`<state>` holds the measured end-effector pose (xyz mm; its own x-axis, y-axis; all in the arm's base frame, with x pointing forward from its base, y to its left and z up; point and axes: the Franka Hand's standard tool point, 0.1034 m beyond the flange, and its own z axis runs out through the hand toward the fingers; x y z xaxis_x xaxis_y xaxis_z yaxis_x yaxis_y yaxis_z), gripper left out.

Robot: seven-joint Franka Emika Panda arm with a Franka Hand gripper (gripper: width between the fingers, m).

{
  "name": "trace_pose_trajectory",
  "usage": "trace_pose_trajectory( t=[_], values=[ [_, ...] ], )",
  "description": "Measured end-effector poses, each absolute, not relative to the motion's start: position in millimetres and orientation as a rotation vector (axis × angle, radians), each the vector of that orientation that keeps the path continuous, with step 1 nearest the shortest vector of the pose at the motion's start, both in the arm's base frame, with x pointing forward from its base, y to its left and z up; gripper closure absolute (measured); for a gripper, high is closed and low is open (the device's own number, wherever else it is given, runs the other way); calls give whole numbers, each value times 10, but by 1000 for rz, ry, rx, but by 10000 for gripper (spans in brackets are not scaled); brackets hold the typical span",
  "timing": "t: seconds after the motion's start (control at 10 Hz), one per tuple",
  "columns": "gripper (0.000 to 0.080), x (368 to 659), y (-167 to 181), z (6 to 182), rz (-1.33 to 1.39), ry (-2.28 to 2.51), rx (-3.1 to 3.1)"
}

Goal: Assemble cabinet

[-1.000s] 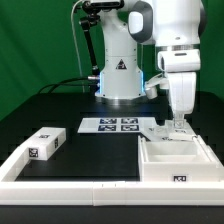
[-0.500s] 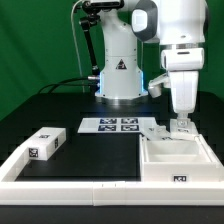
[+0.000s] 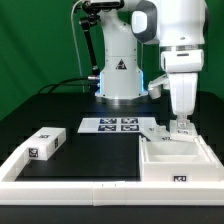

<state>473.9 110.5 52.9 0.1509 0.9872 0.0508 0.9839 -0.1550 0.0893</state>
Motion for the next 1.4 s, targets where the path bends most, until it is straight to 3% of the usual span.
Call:
trace_pose_trajectory(
  t=[0.9,1.4],
  values=[
    [728,5054,1054,541,59,2059,2328],
    [728,5077,1035,546,63,2104,2284]
  ],
)
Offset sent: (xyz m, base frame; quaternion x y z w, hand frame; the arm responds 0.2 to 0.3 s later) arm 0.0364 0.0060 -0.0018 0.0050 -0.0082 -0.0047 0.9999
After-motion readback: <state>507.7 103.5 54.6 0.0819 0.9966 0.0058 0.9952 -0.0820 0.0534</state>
